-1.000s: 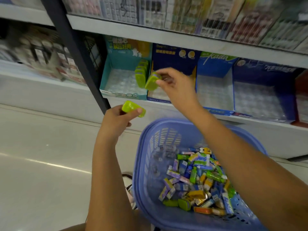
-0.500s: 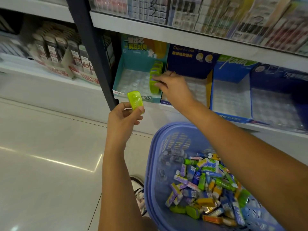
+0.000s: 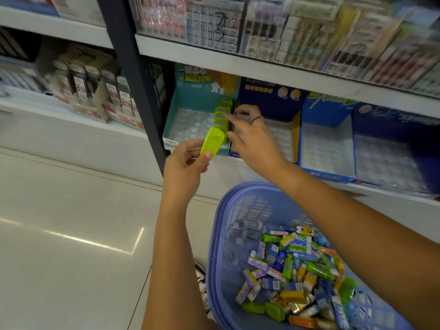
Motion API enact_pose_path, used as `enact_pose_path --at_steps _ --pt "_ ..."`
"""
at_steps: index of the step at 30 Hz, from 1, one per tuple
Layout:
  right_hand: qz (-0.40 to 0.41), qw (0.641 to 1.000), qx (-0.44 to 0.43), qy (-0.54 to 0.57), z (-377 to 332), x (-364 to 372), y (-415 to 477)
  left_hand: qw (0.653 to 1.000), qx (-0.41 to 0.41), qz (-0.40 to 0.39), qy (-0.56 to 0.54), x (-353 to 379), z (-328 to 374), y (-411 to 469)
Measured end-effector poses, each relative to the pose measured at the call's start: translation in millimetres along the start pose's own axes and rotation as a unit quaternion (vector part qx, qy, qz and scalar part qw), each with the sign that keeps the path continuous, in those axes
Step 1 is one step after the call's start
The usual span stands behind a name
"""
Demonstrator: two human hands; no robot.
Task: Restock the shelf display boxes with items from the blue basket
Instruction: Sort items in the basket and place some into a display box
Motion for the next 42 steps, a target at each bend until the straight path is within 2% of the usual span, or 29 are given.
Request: enact_pose_path --at_steps 2,4,5,7,10,12,15,26,32,36,39,42 --pt "-0.043 0.982 0.067 0.170 -3.8 -6.8 -11.8 1.000 0.019 -0.008 0.005 1.8 4.7 2.9" --pt "-0.120 0.942 0.113 0.292 -8.5 -7.2 -17.5 0.999 0.037 -0.025 0.009 5.0 9.6 5.7" --pt "-0.134 0.930 0.112 0.323 -10.2 -7.7 -18.2 0.998 0.047 -0.034 0.010 7.1 12.2 7.2" --pt "-0.106 0.931 0.109 0.332 -12.4 -13.5 -13.5 0.996 0.077 -0.040 0.034 10.7 16.5 10.7" --pt "-0.020 0.971 0.094 0.219 -8.7 -19.8 -1.4 0.969 0.144 -0.050 0.194 14.1 16.6 19.2" --pt "-0.027 0.990 0.068 0.123 -7.0 -14.5 3.5 0.937 0.160 -0.083 0.298 17.0 10.0 24.5" --pt "-0.063 0.997 0.038 0.024 -3.8 0.6 1.5 0.915 0.143 -0.125 0.356 20.6 -2.8 23.6" --pt "-0.039 0.999 -0.016 -0.033 -3.1 9.0 5.1 0.905 0.150 -0.142 0.372 19.1 -9.5 22.0" --pt "-0.093 0.986 -0.037 -0.136 -3.0 5.2 12.1 0.905 0.138 -0.146 0.375 17.8 -10.9 24.4" --pt "-0.050 0.954 -0.136 -0.263 -8.1 5.6 10.4 0.908 0.142 -0.139 0.368 17.7 -7.9 25.1" --pt "-0.082 0.957 -0.097 -0.260 -4.1 14.4 6.3 0.910 0.135 -0.141 0.365 19.3 -5.1 25.5" --pt "-0.046 0.964 -0.078 -0.250 -1.1 18.6 3.9 0.927 0.099 -0.105 0.346 16.6 -0.5 31.1"
Point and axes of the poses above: each hand's wrist, its own y-axis towards the middle knuckle, its own x-axis out of the palm, z = x × y, the point moved 3 cm from there along y, towards the middle knuckle, and after that the axes turned 12 degrees about x, right-handed, at the moved point
